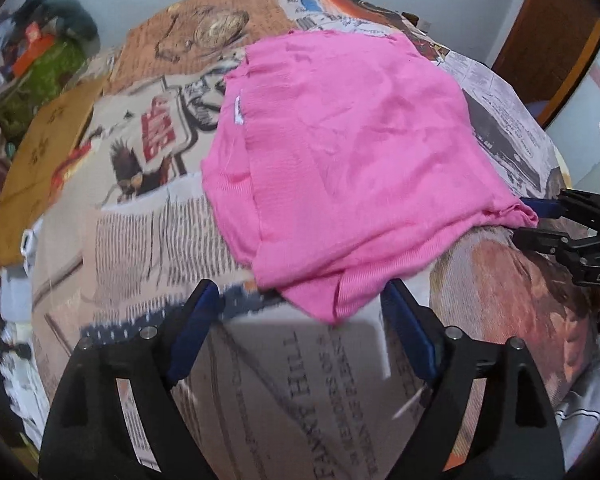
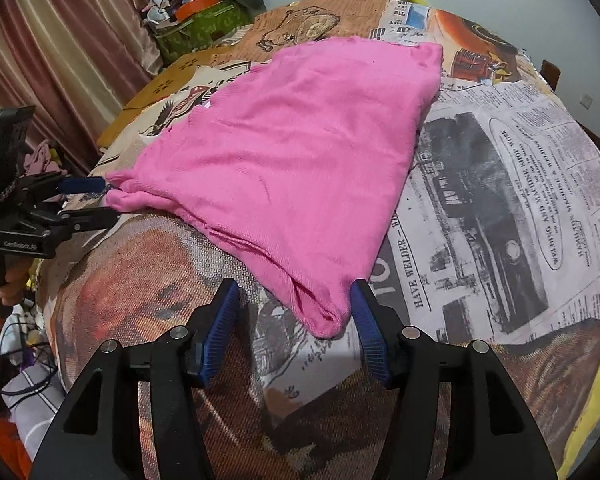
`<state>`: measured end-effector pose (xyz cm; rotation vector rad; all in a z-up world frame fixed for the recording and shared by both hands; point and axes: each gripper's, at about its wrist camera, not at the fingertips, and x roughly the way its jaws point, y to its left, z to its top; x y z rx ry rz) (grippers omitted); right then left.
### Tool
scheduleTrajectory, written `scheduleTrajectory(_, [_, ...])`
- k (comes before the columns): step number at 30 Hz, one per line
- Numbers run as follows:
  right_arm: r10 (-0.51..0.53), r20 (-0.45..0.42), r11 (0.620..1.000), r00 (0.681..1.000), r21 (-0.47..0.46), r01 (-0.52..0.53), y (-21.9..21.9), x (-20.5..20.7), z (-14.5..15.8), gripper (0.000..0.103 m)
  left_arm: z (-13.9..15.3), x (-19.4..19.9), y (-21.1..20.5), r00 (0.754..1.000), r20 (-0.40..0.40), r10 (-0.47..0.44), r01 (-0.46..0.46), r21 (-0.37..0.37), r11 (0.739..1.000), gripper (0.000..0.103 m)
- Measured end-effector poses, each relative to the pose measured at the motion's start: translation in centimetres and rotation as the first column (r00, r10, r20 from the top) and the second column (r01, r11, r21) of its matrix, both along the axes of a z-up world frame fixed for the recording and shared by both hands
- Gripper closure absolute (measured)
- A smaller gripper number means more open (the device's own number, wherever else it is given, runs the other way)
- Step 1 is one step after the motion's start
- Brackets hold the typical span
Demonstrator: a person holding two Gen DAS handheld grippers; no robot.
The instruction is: Fold small clothes
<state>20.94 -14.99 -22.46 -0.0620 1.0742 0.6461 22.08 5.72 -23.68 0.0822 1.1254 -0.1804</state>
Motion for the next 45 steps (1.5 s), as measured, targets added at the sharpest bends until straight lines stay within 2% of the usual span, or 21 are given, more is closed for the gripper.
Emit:
scheduleTrajectory(1, [0.007,0.001,1.000,1.000,0.003,-0.007,0.1,0.0,0.0,0.058,0.0,0.0,-0.2,1.000,0.014,-0.019,0.019,-0.006,1.000,0.027])
scheduleTrajectory(3, [0.022,-0.001,1.000,1.000,0.018,-0.022,0.2,0.0,0.0,0.075,0.1,0.1,-0.7,0.998,0.038,-0.057,0.058,-0.024,0.998,0.053])
scheduleTrajectory(4, [0.025,-0.001,0.999,1.000,0.021,-0.025,0.3,0.0,0.0,0.079,0.0,0.2,-0.8,0.997,0.040,-0.062,0.063,-0.026,0.998,0.060])
scheduleTrajectory(5, [0.024,0.003,1.000,1.000,0.016,-0.024,0.3,0.0,0.0,0.086,-0.1,0.4,-1.0,0.997,0.038,-0.066,0.067,-0.032,0.997,0.072])
scheduleTrajectory(6, [0.026,0.006,1.000,1.000,0.013,-0.027,0.3,0.0,-0.1,0.091,-0.2,0.6,-1.0,0.997,0.037,-0.068,0.069,-0.037,0.997,0.077])
scheduleTrajectory(9, [0.026,0.010,0.999,1.000,0.022,-0.026,0.1,0.1,-0.1,0.094,-0.2,0.7,-1.1,0.997,0.040,-0.066,0.067,-0.038,0.997,0.084])
scheduleTrajectory(14, [0.024,0.035,0.999,0.999,0.034,-0.025,-0.1,0.0,0.5,0.095,0.5,0.6,-1.0,0.997,0.057,-0.055,0.057,-0.025,0.998,0.087])
scheduleTrajectory(19, [0.008,0.103,0.998,0.995,0.063,-0.015,-0.6,0.4,2.6,0.095,3.0,1.3,-1.0,0.989,0.128,-0.067,0.070,-0.018,0.997,0.089])
scheduleTrajectory(24, [-0.016,0.180,0.996,0.983,0.094,-0.002,-1.3,2.1,5.4,0.096,6.4,4.2,-0.8,0.978,0.197,-0.066,0.069,-0.013,0.997,0.100])
scheduleTrajectory(30, [-0.039,0.262,0.995,0.964,0.097,0.014,-1.4,5.4,8.0,0.096,9.7,9.2,-0.8,0.959,0.280,-0.038,0.035,0.016,0.999,0.103])
scheduleTrajectory(33, [-0.044,0.283,0.995,0.958,0.093,0.018,-1.2,7.3,8.5,0.096,10.1,11.6,-0.3,0.962,0.273,-0.010,0.012,-0.004,1.000,0.103])
scheduleTrajectory(35, [-0.040,0.285,0.996,0.958,0.092,0.014,-1.1,8.2,8.6,0.096,10.0,12.4,0.1,0.971,0.238,-0.015,0.032,-0.066,0.997,0.102])
scheduleTrajectory(37, [-0.031,0.283,0.996,0.958,0.084,0.008,-1.0,8.7,8.3,0.096,9.6,12.2,0.2,0.976,0.217,-0.021,0.044,-0.103,0.994,0.097])
scheduleTrajectory(38, [-0.026,0.280,0.997,0.960,0.078,0.004,-1.0,8.7,8.0,0.096,9.3,12.0,0.1,0.978,0.207,-0.029,0.051,-0.105,0.993,0.089])
scheduleTrajectory(39, [-0.023,0.275,0.997,0.961,0.073,0.003,-1.1,8.7,7.7,0.096,8.8,11.7,0.0,0.980,0.195,-0.040,0.059,-0.096,0.994,0.073])
scheduleTrajectory(40, [-0.022,0.268,0.998,0.963,0.070,0.003,-1.2,8.7,7.4,0.096,8.3,11.3,-0.2,0.982,0.186,-0.047,0.064,-0.085,0.994,0.062])
scheduleTrajectory(41, [-0.022,0.258,0.998,0.966,0.068,0.005,-1.3,8.7,7.0,0.096,7.7,10.9,-0.4,0.983,0.175,-0.054,0.068,-0.077,0.995,0.044])
scheduleTrajectory(42, [-0.023,0.250,0.998,0.968,0.066,0.007,-1.6,8.8,6.6,0.096,7.3,10.6,-0.5,0.984,0.170,-0.060,0.074,-0.078,0.994,0.037])
scheduleTrajectory(45, [-0.030,0.232,0.997,0.972,0.070,0.014,-1.9,8.7,6.0,0.096,5.5,9.8,-0.6,0.990,0.123,-0.069,0.081,-0.098,0.992,0.035])
